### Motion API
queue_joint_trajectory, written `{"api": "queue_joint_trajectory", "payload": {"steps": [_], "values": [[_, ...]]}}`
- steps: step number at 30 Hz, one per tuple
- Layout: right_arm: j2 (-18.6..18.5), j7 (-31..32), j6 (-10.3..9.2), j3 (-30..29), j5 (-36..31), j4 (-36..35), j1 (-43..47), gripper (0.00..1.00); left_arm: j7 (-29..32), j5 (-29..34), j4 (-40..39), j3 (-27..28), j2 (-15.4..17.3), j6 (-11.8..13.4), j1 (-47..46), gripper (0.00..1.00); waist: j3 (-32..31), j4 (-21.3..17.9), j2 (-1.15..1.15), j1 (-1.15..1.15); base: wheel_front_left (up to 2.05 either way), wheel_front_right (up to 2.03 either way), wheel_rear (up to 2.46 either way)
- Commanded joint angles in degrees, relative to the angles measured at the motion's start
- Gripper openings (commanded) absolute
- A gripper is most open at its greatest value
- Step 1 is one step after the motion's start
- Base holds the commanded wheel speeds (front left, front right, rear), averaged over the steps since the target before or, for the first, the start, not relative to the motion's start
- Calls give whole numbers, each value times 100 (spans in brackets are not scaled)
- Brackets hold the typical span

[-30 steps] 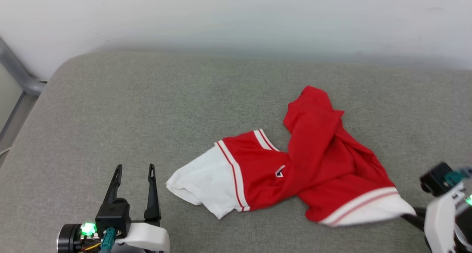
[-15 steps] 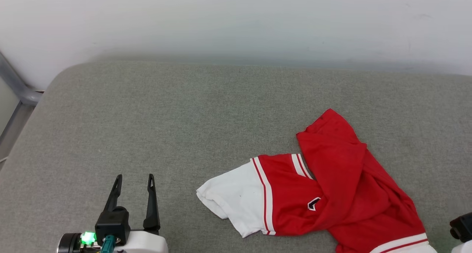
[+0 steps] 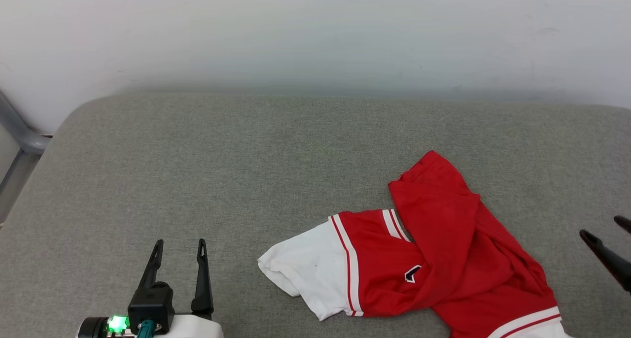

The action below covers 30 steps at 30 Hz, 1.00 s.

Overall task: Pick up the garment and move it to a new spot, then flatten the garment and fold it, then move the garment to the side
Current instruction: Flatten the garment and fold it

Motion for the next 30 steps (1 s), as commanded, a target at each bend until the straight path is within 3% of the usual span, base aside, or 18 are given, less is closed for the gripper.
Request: {"api": "queue_joint_trajectory", "payload": {"steps": [1,7,12,17,24,30], "values": [[58,141,-6,-295,-205,-303,-20,100,-15,22,-17,2,-19,-16,55,100,2,2,0,0,0,0,0],[307,756,-6,-630,-630,-1176,-364,100,-15,58,-19,-34,-71,-77,-59,100,88,84,0,0,0,0,0],[393,1374,-7,-54,-719,-1709,-725,100,-15,98,-6,-54,-97,-109,-156,100,172,186,0,0,0,0,0],[419,1801,-6,489,-643,-1776,-1079,100,-15,103,-18,-58,-124,-124,-184,100,255,244,0,0,0,0,0],[681,2329,-6,1029,-387,-1027,-1798,100,-15,102,-62,-106,-191,-150,-389,100,633,361,0,0,0,0,0],[906,2458,-6,1408,-313,242,-2514,100,-15,126,-69,-209,-262,-200,-741,100,1174,563,0,0,0,0,0]]}}
